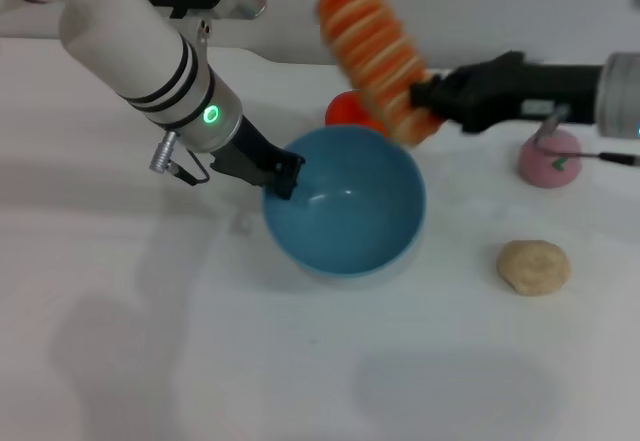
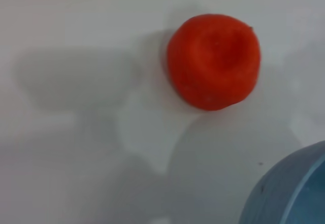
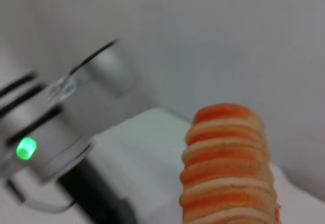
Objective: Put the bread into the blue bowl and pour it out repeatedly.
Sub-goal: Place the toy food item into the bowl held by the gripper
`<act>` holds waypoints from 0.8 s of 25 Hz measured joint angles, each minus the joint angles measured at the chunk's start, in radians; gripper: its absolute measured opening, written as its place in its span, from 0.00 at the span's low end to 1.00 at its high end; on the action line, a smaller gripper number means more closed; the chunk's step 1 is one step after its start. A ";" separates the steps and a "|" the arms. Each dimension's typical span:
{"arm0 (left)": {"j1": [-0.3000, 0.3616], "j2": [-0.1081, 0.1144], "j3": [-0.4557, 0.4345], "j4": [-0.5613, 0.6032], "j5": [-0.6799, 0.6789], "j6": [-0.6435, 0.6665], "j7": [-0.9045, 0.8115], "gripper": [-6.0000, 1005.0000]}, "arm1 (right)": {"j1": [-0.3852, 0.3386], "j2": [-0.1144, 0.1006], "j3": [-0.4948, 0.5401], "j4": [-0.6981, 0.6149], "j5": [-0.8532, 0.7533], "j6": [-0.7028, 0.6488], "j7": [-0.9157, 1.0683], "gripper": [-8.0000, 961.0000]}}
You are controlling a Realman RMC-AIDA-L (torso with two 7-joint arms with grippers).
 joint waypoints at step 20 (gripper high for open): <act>-0.006 0.005 0.000 0.003 -0.060 0.021 0.006 0.02 | -0.003 0.000 -0.155 0.255 0.221 0.059 -0.240 0.13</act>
